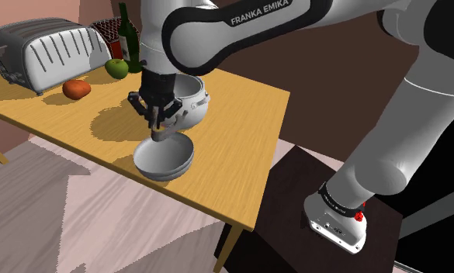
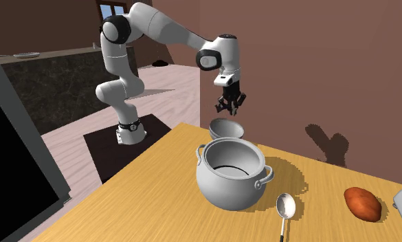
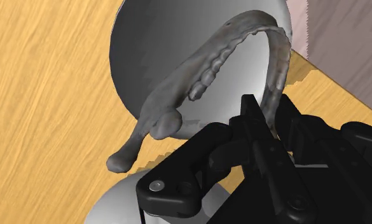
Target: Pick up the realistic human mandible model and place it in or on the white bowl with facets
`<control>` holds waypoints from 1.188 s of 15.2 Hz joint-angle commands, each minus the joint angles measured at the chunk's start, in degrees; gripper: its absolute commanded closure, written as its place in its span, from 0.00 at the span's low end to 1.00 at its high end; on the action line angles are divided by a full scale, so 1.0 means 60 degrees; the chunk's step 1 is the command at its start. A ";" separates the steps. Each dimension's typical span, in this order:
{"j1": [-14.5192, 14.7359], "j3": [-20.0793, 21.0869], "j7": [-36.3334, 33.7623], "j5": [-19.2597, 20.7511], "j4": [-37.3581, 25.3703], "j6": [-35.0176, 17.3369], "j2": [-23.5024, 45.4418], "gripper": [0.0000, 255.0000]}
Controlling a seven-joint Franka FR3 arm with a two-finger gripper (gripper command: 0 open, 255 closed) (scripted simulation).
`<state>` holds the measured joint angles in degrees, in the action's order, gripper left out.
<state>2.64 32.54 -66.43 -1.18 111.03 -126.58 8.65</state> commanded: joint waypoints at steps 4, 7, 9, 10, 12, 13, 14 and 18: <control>0.0179 0.0020 -0.0327 0.0267 0.0061 -0.0366 0.0337 1.00; 0.0214 -0.0011 -0.0381 0.0383 0.0258 -0.0716 0.0514 1.00; 0.0242 -0.0037 -0.0423 0.0469 0.0379 -0.0947 0.0641 1.00; 0.0257 -0.0052 -0.0445 0.0514 0.0436 -0.1062 0.0708 1.00; 0.0289 -0.0085 -0.0493 0.0609 0.0545 -0.1290 0.0846 1.00; 0.0306 -0.0103 -0.0518 0.0659 0.0595 -0.1403 0.0918 1.00; 0.0322 -0.0120 -0.0540 0.0701 0.0636 -0.1496 0.0978 1.00; 0.0322 -0.0120 -0.0540 0.0701 0.0636 -0.1496 0.0978 1.00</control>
<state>4.58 31.83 -69.67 3.01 114.85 -135.52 14.49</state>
